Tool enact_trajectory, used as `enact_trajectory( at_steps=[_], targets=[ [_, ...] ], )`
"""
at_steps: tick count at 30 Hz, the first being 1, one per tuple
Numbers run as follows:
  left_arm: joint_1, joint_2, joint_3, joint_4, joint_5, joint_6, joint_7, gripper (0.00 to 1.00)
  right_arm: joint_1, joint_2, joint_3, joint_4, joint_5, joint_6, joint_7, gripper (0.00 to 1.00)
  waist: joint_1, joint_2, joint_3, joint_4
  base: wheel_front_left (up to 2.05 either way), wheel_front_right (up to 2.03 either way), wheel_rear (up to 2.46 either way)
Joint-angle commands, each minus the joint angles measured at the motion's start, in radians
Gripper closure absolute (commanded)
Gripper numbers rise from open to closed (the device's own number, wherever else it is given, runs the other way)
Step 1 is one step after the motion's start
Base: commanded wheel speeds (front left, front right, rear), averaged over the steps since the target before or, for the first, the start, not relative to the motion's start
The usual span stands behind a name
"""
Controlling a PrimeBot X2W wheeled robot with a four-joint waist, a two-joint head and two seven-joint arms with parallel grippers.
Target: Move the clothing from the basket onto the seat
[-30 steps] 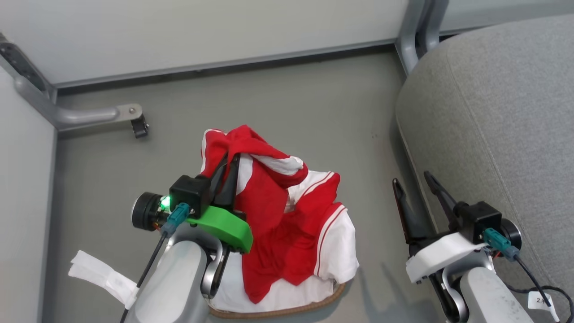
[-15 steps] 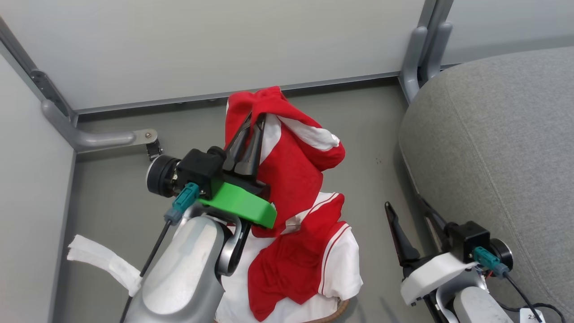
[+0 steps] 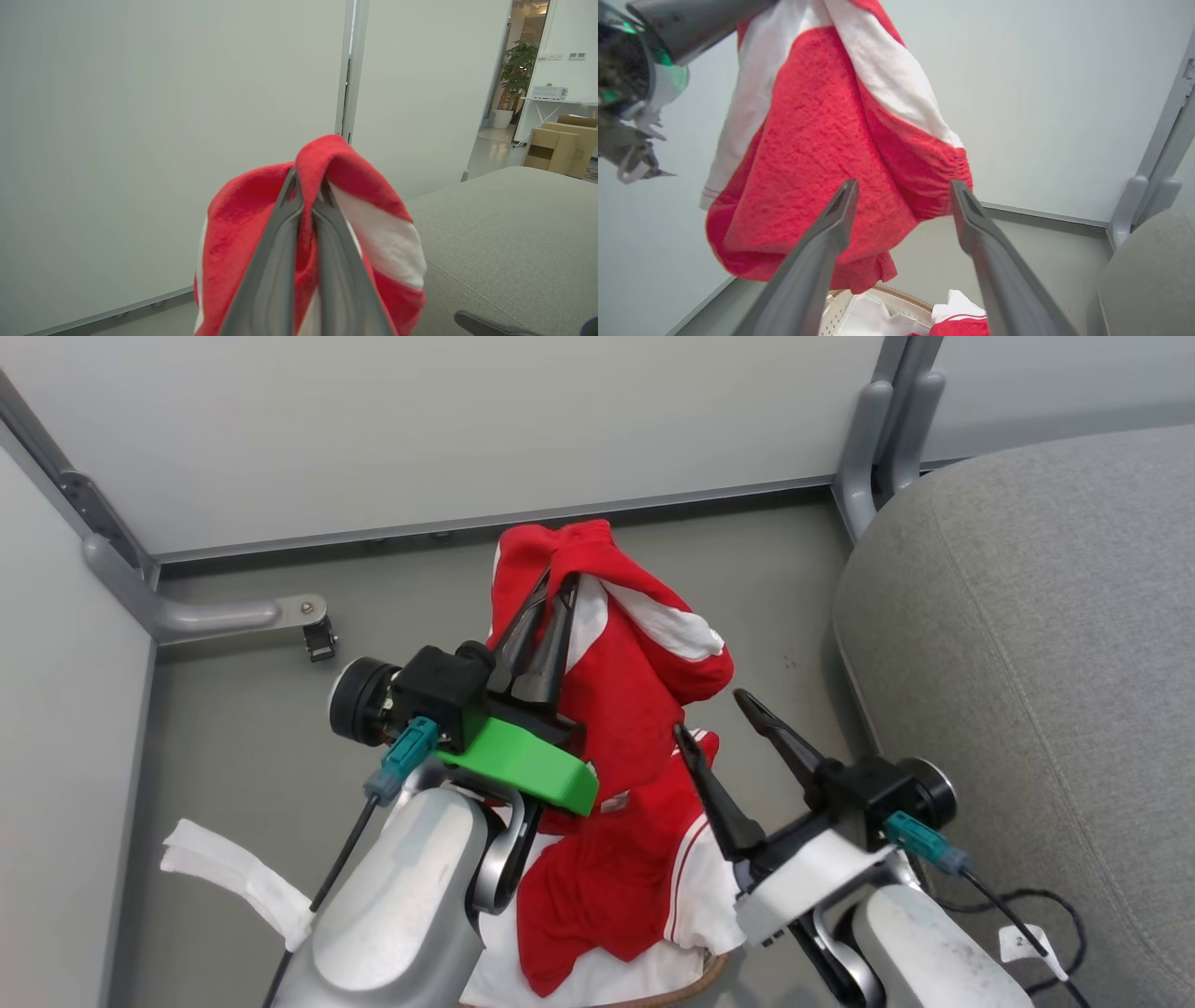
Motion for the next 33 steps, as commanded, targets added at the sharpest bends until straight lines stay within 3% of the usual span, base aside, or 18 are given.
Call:
enact_trajectory(
  at_steps=[1, 6, 21, 22, 23, 25, 33],
  targets=[
    [-0.004, 0.003, -0.005, -0.001, -0.013, 0.005, -0.004, 1.00, -0.031, 0.003, 0.027, -0.001, 0.012, -0.001, -0.005, 0.00, 0.0001, -0.0001, 0.004, 0.005, 0.00, 0.00, 0.00],
    [-0.008, 0.003, -0.035, -0.006, -0.029, 0.012, -0.004, 1.00, -0.119, 0.010, 0.116, 0.017, 0.042, -0.001, -0.005, 0.00, 0.0001, -0.0001, 0.012, 0.021, 0.00, 0.00, 0.00],
    [-0.026, 0.003, -0.145, -0.004, -0.084, 0.030, -0.004, 1.00, -0.275, 0.023, 0.202, 0.179, 0.053, -0.001, -0.005, 0.00, 0.0001, -0.0001, 0.018, 0.065, 0.00, 0.00, 0.00],
    [-0.026, 0.003, -0.152, -0.005, -0.088, 0.031, -0.004, 1.00, -0.279, 0.023, 0.207, 0.194, 0.055, -0.001, -0.005, 0.05, 0.0001, -0.0001, 0.016, 0.068, 0.00, 0.00, 0.00],
    [-0.027, 0.003, -0.156, -0.006, -0.091, 0.033, -0.004, 1.00, -0.283, 0.023, 0.208, 0.207, 0.055, -0.001, -0.005, 0.44, 0.0001, -0.0001, 0.015, 0.070, 0.00, 0.00, 0.00],
    [-0.029, 0.003, -0.167, -0.009, -0.100, 0.036, -0.004, 1.00, -0.293, 0.023, 0.206, 0.225, 0.063, -0.001, -0.005, 1.00, 0.0001, -0.0001, 0.013, 0.075, 0.00, 0.00, 0.00],
    [-0.020, 0.003, -0.157, 0.001, -0.103, 0.054, -0.004, 1.00, -0.278, 0.023, 0.175, 0.258, 0.059, -0.001, -0.005, 1.00, 0.0001, -0.0001, 0.013, 0.077, 0.00, 0.00, 0.00]
  ],
)
